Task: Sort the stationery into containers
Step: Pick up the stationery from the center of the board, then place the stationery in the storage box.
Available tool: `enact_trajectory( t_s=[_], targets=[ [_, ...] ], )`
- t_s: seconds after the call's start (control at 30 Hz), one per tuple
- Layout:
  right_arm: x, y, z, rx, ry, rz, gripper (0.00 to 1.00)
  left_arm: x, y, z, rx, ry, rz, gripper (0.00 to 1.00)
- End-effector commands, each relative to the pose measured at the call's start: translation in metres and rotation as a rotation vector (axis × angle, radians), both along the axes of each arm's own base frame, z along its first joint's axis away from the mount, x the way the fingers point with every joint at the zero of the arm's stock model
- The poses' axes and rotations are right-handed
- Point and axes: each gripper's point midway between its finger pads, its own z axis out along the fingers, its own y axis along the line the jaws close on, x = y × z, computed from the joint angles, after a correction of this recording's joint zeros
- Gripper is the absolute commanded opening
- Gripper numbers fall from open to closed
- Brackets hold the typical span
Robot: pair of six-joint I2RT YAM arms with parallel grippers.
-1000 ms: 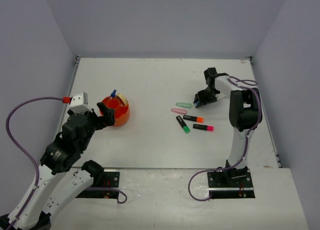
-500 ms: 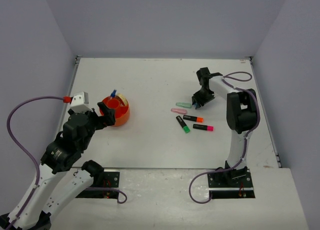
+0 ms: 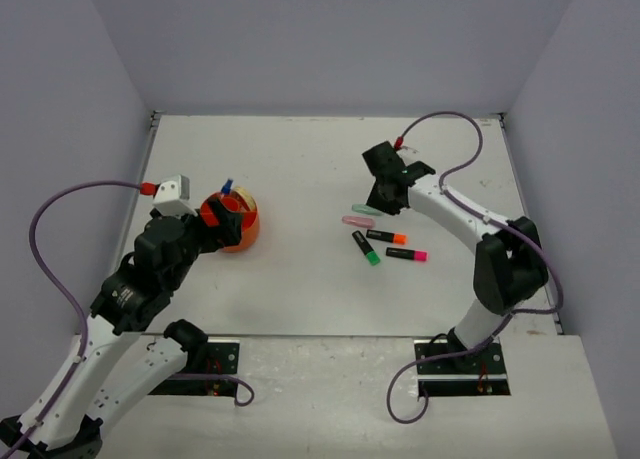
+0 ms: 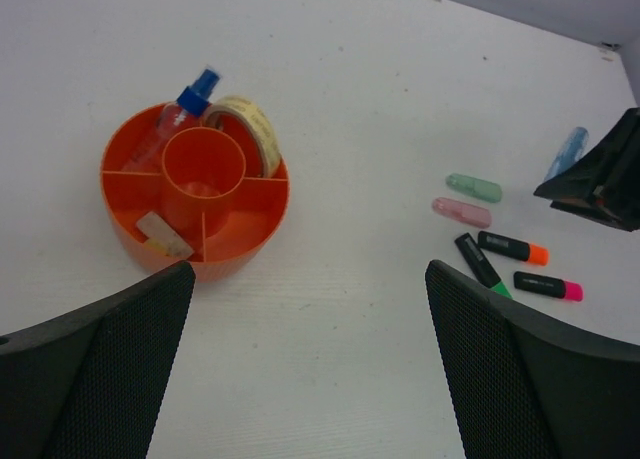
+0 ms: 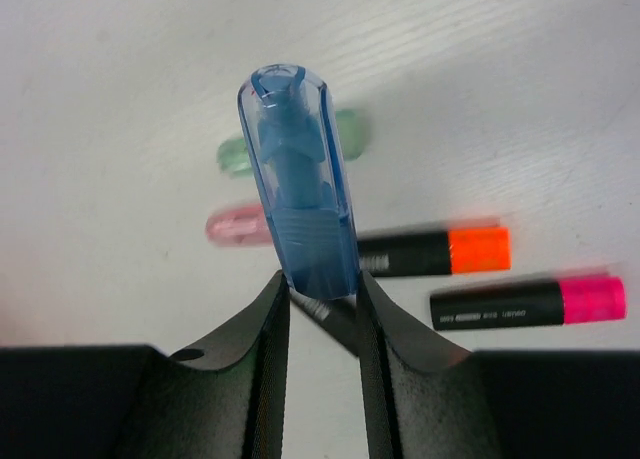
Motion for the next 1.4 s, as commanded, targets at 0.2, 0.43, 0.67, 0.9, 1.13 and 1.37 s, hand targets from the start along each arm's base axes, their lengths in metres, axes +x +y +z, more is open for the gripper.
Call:
enact_trajectory(
  t_s=[0.2, 0.43, 0.67, 0.9, 1.13, 1.37],
  targets=[
    [-0.120, 0.119, 0.117, 0.029, -0.563, 0.828, 0.00, 0.003, -0.104, 0.062, -0.271, -0.144, -0.470, 1.00],
    [-0.166, 0.139, 0.153, 0.174, -0.654, 0.971, 0.00, -0.007, -0.141, 0.072, -0.441, -0.215, -0.665, 1.00],
    [-0.171, 0.150, 0.158, 0.142, -0.628, 0.982, 0.00, -0.014, -0.157, 0.072, -0.511, -0.228, -0.759, 0.96],
    [-0.174, 0.160, 0.170, 0.154, -0.634, 0.987, 0.00, -0.014, -0.163, 0.062, -0.504, -0.211, -0.783, 0.80],
    [-0.175, 0.170, 0.182, 0.168, -0.644, 1.002, 0.00, -0.021, -0.171, 0.061, -0.518, -0.211, -0.840, 0.50],
    [-0.177, 0.173, 0.186, 0.188, -0.654, 1.012, 0.00, -0.017, -0.171, 0.062, -0.486, -0.219, -0.826, 0.08]
  ],
)
